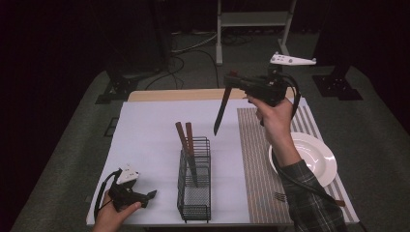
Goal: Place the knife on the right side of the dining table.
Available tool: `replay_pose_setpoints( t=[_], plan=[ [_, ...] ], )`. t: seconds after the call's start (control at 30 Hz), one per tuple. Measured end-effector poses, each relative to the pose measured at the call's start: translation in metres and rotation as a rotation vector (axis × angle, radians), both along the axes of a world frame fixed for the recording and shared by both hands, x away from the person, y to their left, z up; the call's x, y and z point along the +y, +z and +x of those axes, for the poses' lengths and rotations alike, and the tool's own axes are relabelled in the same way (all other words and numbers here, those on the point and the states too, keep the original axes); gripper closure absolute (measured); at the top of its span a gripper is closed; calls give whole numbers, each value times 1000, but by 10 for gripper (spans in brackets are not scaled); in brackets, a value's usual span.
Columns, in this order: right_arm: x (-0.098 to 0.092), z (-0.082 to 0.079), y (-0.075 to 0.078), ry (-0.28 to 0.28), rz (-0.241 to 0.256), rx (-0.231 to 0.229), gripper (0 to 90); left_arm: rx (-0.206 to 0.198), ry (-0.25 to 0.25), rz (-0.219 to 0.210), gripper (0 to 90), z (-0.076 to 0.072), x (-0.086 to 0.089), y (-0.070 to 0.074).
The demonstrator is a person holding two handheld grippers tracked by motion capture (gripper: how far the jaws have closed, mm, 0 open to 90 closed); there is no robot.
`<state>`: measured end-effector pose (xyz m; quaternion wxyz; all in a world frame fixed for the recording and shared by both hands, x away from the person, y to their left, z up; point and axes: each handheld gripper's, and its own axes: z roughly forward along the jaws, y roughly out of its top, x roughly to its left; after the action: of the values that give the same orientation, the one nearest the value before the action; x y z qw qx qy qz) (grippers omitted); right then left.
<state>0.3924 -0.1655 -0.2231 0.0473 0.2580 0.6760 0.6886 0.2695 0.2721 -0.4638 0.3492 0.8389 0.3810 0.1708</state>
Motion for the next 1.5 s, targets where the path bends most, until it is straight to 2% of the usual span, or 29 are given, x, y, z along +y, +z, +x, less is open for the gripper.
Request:
replay_pose_setpoints(
  t=[0.17,0.37,0.7,0.97,1.27,1.5],
  plan=[
    [-18,1,0,-58,2,-18,799,-1,1,-2,0,0,0,0],
    [-36,3,-4,-153,-12,-41,798,-2,1,-1,0,0,0,0],
    [-58,16,-25,-293,-36,-33,798,-4,2,-2,0,0,0,0],
    [-75,30,-49,-400,-26,-4,798,-5,1,-2,0,0,0,0],
    [-91,43,-80,-517,-36,8,798,-3,1,0,0,0,0,0],
    [-102,52,-106,-603,-45,43,798,-2,1,-1,0,0,0,0]
  ],
)
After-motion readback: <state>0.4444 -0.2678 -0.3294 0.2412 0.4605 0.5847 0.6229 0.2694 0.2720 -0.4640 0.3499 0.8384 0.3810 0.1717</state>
